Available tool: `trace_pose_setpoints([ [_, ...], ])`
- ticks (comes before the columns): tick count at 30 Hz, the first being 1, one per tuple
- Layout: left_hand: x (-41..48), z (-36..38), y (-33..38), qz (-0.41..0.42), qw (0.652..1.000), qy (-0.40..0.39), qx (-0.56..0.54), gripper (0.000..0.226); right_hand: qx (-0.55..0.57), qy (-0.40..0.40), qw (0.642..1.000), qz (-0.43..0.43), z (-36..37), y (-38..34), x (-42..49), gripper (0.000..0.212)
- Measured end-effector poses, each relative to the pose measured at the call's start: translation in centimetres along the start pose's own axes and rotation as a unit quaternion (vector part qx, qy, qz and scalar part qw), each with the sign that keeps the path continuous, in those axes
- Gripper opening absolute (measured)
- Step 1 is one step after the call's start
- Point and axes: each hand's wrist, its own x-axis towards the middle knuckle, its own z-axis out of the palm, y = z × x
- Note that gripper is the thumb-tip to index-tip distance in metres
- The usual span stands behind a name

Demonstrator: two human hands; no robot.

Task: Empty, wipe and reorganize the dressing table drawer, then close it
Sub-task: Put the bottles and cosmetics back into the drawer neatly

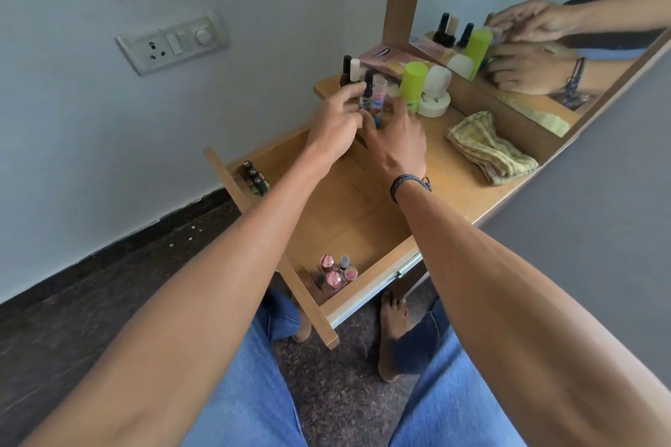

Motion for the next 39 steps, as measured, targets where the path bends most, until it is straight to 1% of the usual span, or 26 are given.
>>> trace_pose_setpoints([
  [3, 0.3, 0.5, -0.3, -0.008, 1.0, -0.014, 0.008, 0.065, -0.02, -0.006, 1.0, -0.004, 0.1, 0.2, 0.1, 0.047],
  [8, 0.7, 0.8, -0.2, 0.002, 1.0, -0.021, 0.012, 0.065, -0.035, -0.011, 0.999, -0.006, 0.0, 0.2, 0.2, 0.044],
  [16, 1.0, 0.7, -0.4, 0.005, 1.0, -0.01, -0.001, 0.057, -0.03, 0.008, 0.999, -0.016, -0.2, 0.0, -0.2, 0.036],
  [19, 1.0, 0.3, -0.6, 0.01, 1.0, -0.005, -0.003, 0.053, -0.022, 0.013, 0.999, -0.036, -0.3, 0.1, -0.3, 0.034],
  [23, 0.1, -0.8, -0.9, 0.009, 1.0, 0.013, 0.004, 0.038, -0.007, 0.014, 0.996, -0.085, -0.5, 0.2, -1.1, 0.033],
  [26, -1.0, -2.1, -0.7, 0.021, 0.999, 0.006, 0.03, 0.03, 0.008, -0.02, 0.993, -0.115, -1.1, 0.2, -2.0, 0.031],
  [28, -1.9, -3.4, -0.6, 0.032, 0.998, -0.011, 0.05, 0.026, 0.014, -0.041, 0.992, -0.118, -1.3, -0.3, -3.2, 0.029],
  [32, -3.9, -6.2, -1.7, 0.035, 0.994, -0.044, 0.097, 0.025, 0.012, -0.075, 0.989, -0.131, -0.8, -1.8, -6.1, 0.029],
  [35, -5.4, -8.1, -3.1, 0.026, 0.987, -0.073, 0.139, 0.02, 0.007, -0.128, 0.983, -0.134, 0.0, -2.2, -8.0, 0.027],
  [39, -7.1, -9.3, -5.2, 0.001, 0.963, -0.129, 0.235, 0.019, -0.027, -0.221, 0.966, -0.127, 1.4, -1.6, -9.8, 0.034],
])
